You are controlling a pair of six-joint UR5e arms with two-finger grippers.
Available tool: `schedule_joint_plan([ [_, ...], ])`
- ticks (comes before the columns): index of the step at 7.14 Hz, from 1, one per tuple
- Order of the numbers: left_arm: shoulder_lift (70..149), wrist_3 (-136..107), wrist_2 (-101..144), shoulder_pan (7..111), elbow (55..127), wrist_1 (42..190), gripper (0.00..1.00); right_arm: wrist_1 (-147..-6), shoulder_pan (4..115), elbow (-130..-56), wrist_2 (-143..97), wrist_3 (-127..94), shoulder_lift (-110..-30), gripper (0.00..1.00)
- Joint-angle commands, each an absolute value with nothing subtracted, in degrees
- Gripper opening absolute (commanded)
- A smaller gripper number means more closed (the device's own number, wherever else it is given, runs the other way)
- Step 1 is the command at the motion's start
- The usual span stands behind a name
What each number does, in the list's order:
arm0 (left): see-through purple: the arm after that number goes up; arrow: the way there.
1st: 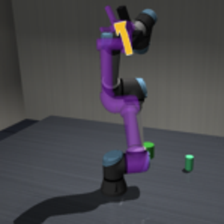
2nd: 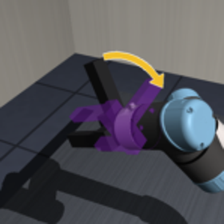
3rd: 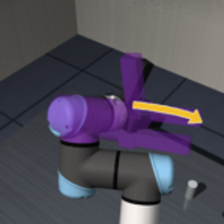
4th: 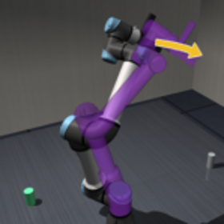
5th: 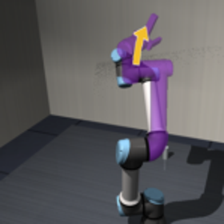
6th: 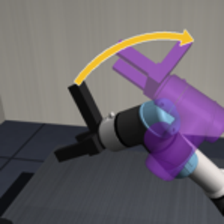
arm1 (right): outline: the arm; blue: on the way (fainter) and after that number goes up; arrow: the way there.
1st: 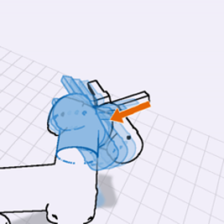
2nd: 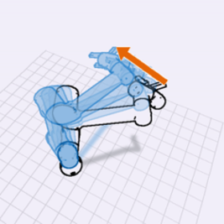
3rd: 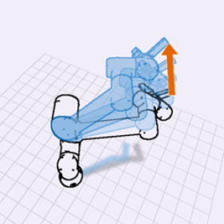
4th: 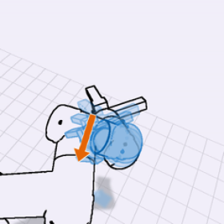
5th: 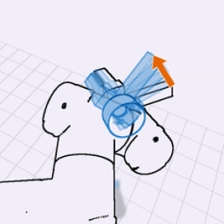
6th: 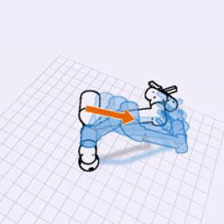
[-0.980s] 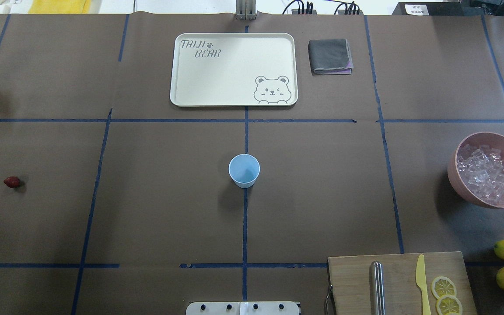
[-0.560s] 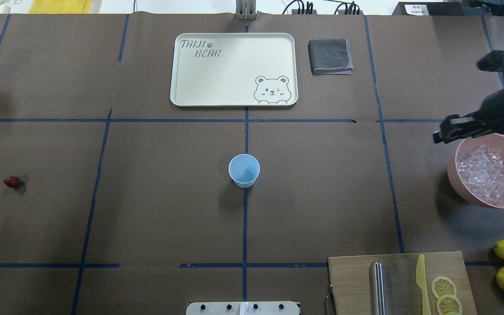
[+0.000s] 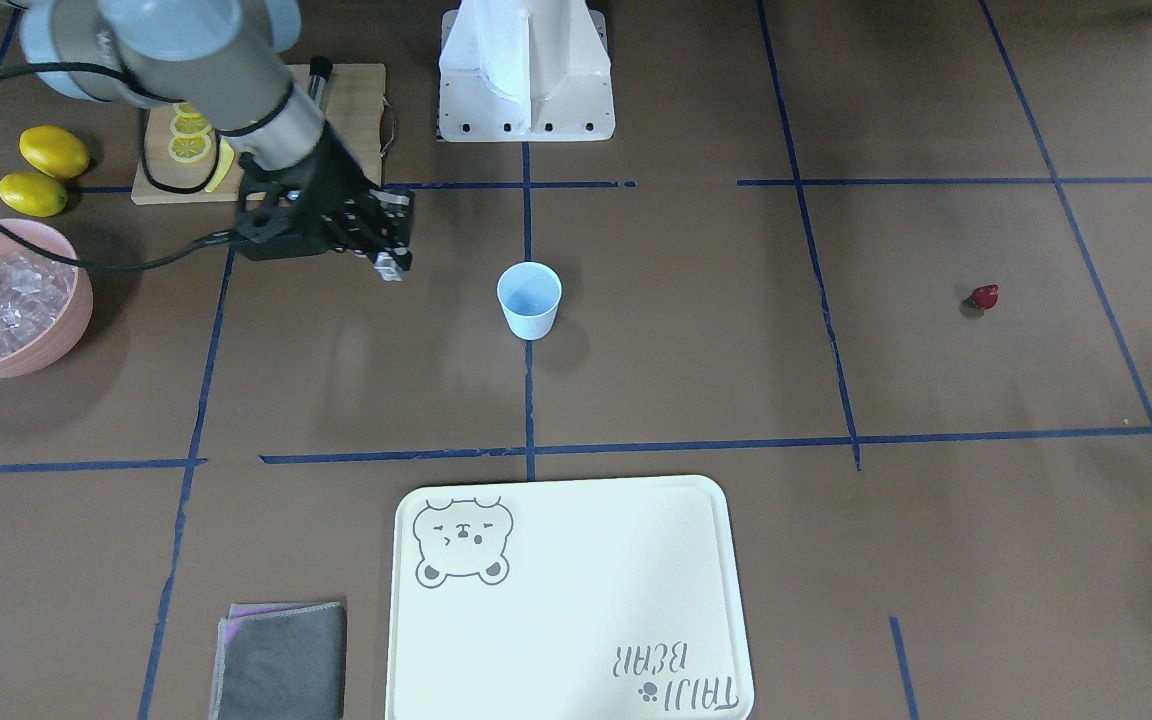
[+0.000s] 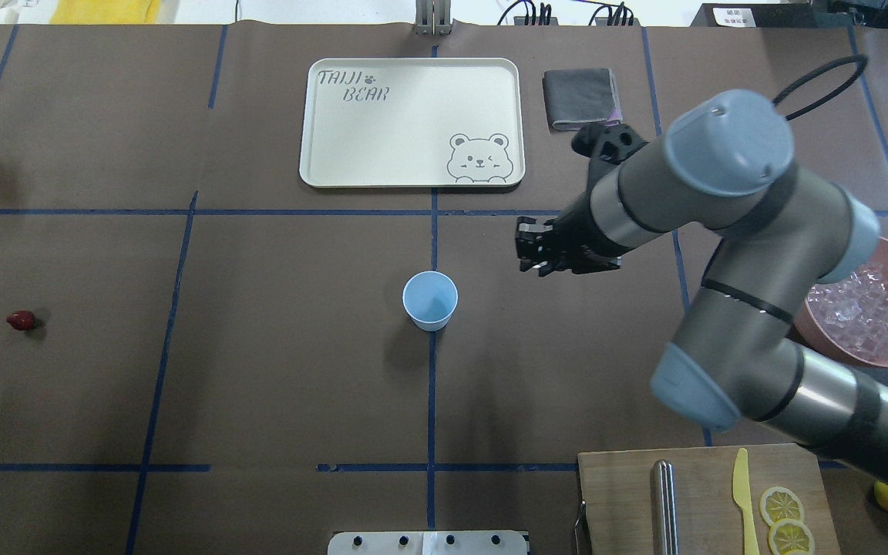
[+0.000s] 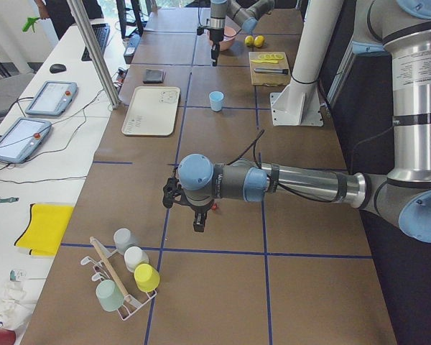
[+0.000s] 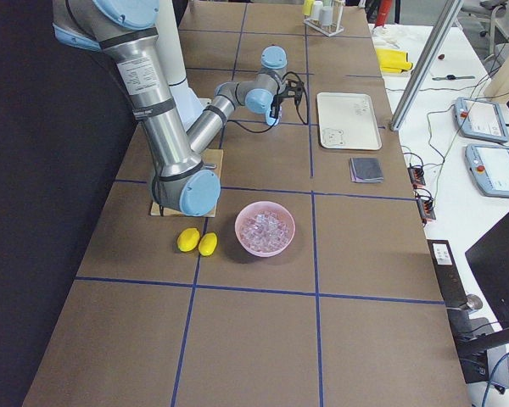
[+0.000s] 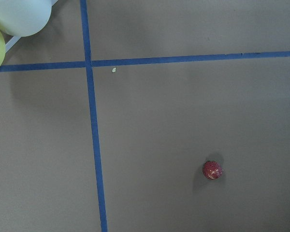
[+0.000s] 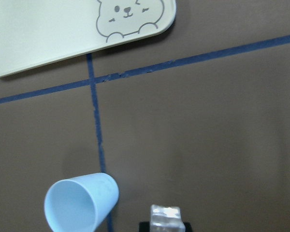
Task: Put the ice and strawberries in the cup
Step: 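Carry the ice cube with the right gripper over the blue cup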
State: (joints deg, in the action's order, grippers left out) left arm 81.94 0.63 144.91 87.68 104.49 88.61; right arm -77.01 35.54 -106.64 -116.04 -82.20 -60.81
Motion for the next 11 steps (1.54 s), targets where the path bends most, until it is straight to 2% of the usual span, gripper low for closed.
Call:
schedule_joint_plan([
  [1,81.83,0.7,144.84,87.63,105.47,88.59,1.0,-76.64,29.81,-101.0,-109.53,-86.22,-55.47,0.03],
  [2,81.83,0.7,144.84,87.63,105.56,88.59,1.0,-76.55,29.53,-98.46,-109.08,-86.13,-53.2,0.08],
  [3,81.83,0.7,144.84,87.63,105.56,88.59,1.0,-76.64,29.27,-95.91,-109.07,-86.22,-50.91,0.18],
  [7,81.83,0.7,144.84,87.63,105.56,88.51,1.0,-76.64,28.39,-95.45,-108.98,-86.13,-50.71,0.71],
  [9,81.83,0.44,144.84,87.63,105.56,88.51,1.0,-76.64,28.65,-96.06,-108.98,-86.13,-50.71,0.72],
  [10,81.83,0.35,144.84,87.63,105.56,88.51,1.0,-77.51,31.78,-99.98,-110.03,-85.96,-52.19,0.71],
  [11,81.74,0.35,144.84,87.63,105.56,88.51,1.0,-80.22,35.38,-107.15,-113.26,-85.52,-58.38,0.7],
])
